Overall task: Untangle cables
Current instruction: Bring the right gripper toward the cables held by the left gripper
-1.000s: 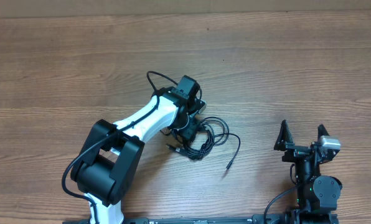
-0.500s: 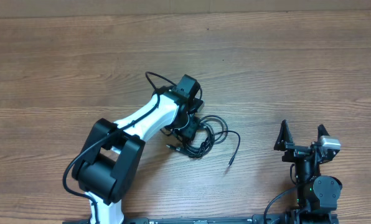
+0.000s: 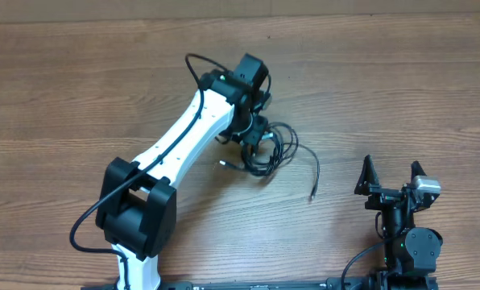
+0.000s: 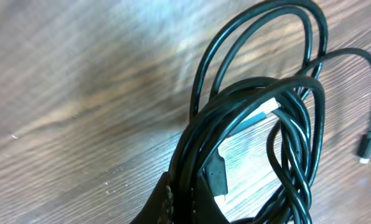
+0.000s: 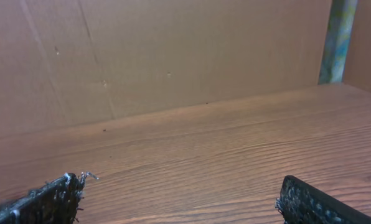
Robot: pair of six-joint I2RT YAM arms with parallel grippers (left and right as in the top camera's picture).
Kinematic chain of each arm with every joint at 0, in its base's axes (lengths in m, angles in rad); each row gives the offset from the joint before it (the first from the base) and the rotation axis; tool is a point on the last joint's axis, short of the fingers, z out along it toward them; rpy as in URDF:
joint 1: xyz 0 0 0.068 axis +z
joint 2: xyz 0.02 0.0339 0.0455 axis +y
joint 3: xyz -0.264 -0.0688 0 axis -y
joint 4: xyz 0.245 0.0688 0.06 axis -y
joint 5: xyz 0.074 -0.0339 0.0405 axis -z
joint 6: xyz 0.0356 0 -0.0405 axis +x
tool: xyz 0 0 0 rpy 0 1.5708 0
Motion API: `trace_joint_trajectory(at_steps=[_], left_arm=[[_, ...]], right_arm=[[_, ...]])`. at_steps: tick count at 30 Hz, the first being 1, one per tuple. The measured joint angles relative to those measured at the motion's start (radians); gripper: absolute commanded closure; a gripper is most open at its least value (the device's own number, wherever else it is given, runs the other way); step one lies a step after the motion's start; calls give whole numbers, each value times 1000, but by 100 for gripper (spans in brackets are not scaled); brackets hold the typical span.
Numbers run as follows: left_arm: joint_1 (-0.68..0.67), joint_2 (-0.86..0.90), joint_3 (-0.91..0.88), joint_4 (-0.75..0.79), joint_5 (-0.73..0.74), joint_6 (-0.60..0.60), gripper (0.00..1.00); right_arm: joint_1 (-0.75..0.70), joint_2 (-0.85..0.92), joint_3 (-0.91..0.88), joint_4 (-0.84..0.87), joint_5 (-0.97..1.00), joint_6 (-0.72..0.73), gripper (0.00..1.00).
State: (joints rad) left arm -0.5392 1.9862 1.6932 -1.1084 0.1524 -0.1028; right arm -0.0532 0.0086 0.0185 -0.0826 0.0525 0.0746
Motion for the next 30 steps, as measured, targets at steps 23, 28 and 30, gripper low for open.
trace_joint_trajectory(at_steps=[23, 28, 30], left_arm=[[63, 0, 303, -116, 107, 8, 96], [63, 0, 303, -114, 149, 8, 96], [63, 0, 303, -116, 153, 8, 96]], right_arm=[[0, 30, 0, 177, -802, 864, 0], [0, 165, 65, 174, -861, 902, 0], [0, 249, 128, 173, -887, 874, 0]])
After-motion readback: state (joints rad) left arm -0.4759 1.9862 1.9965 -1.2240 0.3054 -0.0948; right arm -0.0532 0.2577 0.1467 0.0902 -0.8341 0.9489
